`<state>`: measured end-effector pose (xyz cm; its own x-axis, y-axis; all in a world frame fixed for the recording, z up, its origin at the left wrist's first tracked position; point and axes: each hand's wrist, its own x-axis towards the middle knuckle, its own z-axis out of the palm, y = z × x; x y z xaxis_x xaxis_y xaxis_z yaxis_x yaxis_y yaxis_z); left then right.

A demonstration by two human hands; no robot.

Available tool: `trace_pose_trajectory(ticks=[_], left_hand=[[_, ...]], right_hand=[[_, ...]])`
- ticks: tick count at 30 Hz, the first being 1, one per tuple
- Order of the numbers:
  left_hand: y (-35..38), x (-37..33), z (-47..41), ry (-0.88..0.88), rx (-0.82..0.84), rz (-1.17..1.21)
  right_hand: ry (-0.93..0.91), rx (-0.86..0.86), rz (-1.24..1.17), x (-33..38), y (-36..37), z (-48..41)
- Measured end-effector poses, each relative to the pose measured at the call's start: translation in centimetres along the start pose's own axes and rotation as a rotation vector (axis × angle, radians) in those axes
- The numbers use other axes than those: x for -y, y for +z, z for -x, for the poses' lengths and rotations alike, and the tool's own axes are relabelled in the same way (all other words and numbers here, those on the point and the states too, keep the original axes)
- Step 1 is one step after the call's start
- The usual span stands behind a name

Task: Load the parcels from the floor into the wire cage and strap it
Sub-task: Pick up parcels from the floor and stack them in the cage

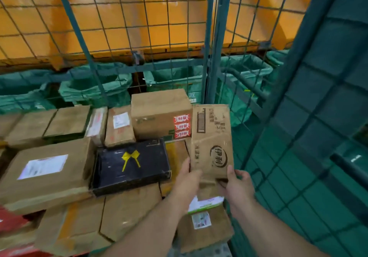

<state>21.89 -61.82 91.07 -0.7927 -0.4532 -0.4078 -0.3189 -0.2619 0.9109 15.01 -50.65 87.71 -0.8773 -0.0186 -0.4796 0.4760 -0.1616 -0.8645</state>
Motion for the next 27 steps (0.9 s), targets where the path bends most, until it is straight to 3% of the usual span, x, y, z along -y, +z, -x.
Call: trace_pose_trajectory(ticks=[7,13,18,27], left_hand=[[1.9,-3.0,-7.8,-0.001,-0.053,-0.009],[2.2,-2.9,-11.3,0.015,-0.220,0.048],[2.3,-1.9,-11.2,0.060,-0.279,0.050],[5.9,-1.2,-11.5,0.180,-0.379,0.018]], right_hand=[[0.030,0.085,-0.019,2.7,3.2,-7.8],[-0.183,0.059,0.393,2.0,5.0,-9.6],[-0.304,0.003,0.554,2.2,5.3,-8.9],[-0.394,-0.130,0.463,5.2,4.6,-8.5]])
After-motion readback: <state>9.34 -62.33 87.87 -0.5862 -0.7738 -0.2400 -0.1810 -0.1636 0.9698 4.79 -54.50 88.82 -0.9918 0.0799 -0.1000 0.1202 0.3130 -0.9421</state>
